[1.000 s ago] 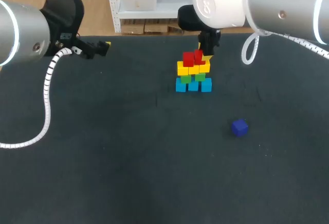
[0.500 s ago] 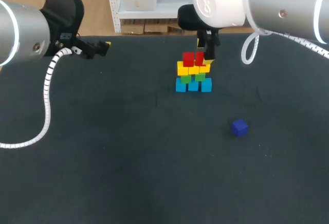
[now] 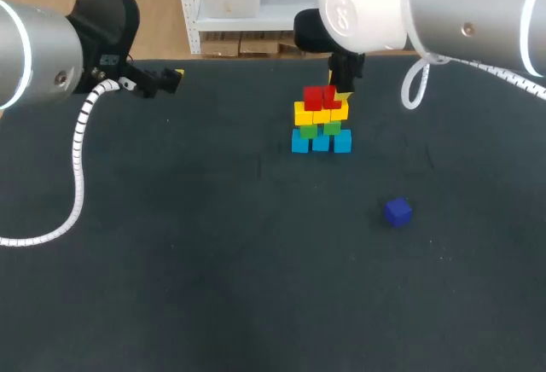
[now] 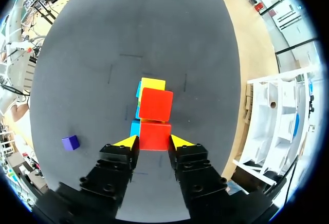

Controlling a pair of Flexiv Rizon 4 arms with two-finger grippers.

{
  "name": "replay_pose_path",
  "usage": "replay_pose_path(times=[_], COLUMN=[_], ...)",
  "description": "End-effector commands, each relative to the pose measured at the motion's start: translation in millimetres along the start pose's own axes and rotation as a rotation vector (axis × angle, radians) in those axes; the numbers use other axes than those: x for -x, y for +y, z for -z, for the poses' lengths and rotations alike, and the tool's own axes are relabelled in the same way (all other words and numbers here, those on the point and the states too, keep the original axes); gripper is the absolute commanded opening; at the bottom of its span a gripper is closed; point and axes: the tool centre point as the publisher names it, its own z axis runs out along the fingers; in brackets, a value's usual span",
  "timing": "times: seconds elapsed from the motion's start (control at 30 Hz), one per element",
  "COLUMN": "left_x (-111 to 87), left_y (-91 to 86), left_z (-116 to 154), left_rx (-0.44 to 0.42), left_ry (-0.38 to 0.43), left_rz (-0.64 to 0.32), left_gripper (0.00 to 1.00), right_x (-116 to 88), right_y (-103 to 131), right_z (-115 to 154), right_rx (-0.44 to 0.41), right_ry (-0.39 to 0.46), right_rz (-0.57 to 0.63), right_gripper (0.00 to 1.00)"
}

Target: Place the blue cubes, place green cubes on the blue cubes, place the yellow cubes on the green cubes, then place the red cubes on the yellow cubes, and place purple cube on the red cubes.

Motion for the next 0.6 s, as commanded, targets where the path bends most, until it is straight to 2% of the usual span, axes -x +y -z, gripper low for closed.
replay_pose_path(times=[0.03,0.6], left_x=[0.0,0.0], left_y=[1.4,1.4], left_z=[-0.8,-0.8], left_rx=[-0.006,-0.006], left_ry=[-0.001,-0.001], left_rz=[-0.001,-0.001], left_gripper=[1.0,1.0], right_x=[-0.8,1.9], right_y=[2.3,2.6], right_z=[0.3,0.5], right_rx=[-0.004,-0.007], right_ry=[-0.002,-0.009], right_rz=[0.0,0.009], right_gripper=[0.35,0.32])
